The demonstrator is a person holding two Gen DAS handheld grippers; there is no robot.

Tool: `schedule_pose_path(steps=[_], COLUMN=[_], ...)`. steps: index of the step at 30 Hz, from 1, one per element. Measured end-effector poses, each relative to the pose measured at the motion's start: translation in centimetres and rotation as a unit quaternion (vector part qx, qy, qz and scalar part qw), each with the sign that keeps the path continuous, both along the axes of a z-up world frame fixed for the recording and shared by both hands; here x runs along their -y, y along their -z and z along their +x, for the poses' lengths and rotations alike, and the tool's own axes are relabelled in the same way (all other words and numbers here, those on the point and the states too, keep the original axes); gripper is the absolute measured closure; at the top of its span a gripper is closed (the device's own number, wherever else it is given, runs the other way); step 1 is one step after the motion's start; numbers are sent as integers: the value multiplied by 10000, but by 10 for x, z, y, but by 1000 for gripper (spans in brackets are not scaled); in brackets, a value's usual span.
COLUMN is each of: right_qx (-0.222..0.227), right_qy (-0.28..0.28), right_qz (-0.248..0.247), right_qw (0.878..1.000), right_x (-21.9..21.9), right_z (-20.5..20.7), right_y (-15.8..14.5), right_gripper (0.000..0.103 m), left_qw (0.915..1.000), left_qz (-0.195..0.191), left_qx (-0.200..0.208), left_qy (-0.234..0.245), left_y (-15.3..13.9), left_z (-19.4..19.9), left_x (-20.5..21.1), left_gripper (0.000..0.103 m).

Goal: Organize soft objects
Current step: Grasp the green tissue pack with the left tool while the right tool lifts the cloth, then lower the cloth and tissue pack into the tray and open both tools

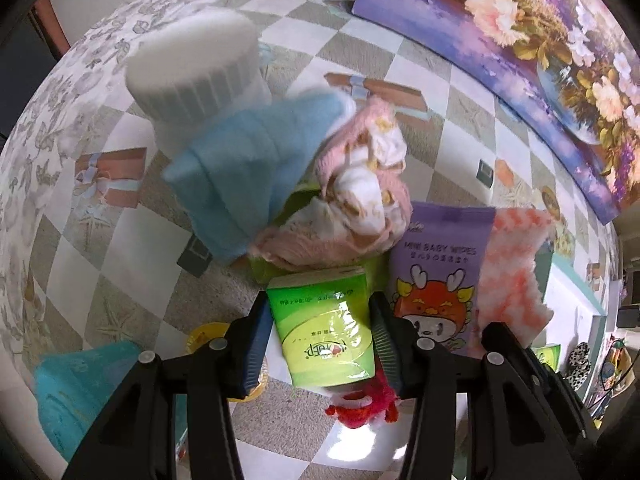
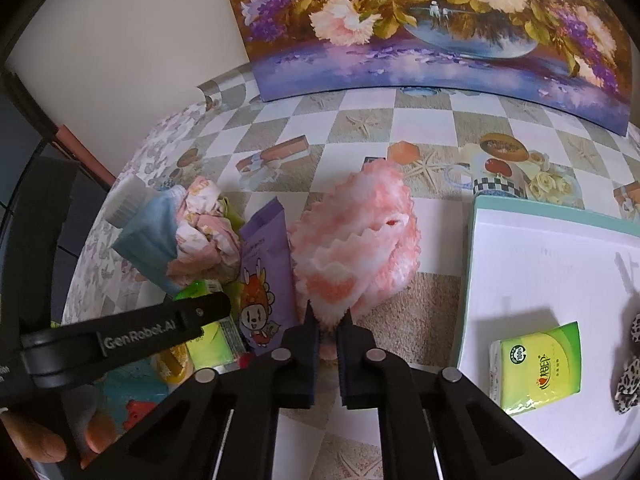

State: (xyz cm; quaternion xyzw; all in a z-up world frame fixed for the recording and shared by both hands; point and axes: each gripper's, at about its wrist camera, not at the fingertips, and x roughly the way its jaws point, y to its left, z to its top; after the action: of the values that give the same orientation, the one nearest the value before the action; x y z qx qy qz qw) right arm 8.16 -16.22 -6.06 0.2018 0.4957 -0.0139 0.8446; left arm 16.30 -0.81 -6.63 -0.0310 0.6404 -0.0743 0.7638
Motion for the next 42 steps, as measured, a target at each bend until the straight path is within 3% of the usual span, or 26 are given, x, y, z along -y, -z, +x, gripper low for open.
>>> schedule_pose_path(steps=[11, 19, 24, 30, 36, 42], right_qx=[380, 1106, 1669, 2275, 2179, 1562], right_qy=[17, 149, 364, 1001, 1787, 2448], right_qz=[118, 250, 269, 98, -426, -1010], right_qw=[9992, 9934, 9849, 9686, 9585, 9516], right_x=[3, 12, 26, 62, 104, 140], right_z=[-5, -22, -43, -87, -125, -144], right_y=[-25, -77, -117, -158, -164, -148], right_gripper=[97, 98, 98, 98, 98, 98], left_qw=[9990, 9954, 9899, 9804, 9729, 9614], left_qz=[-197, -426, -632, -903, -960, -962], left_qx=[399, 852, 1266, 1681, 1716, 1580], left_qy=[-76, -75, 51, 501, 1215, 2036], left_y=[-37, -75, -107, -143, -148, -127], left_z=[-2, -12, -23, -45, -72, -101], left_x=[-6, -12, -6, 21, 75, 144], left_gripper=[54, 54, 54, 54, 54, 54])
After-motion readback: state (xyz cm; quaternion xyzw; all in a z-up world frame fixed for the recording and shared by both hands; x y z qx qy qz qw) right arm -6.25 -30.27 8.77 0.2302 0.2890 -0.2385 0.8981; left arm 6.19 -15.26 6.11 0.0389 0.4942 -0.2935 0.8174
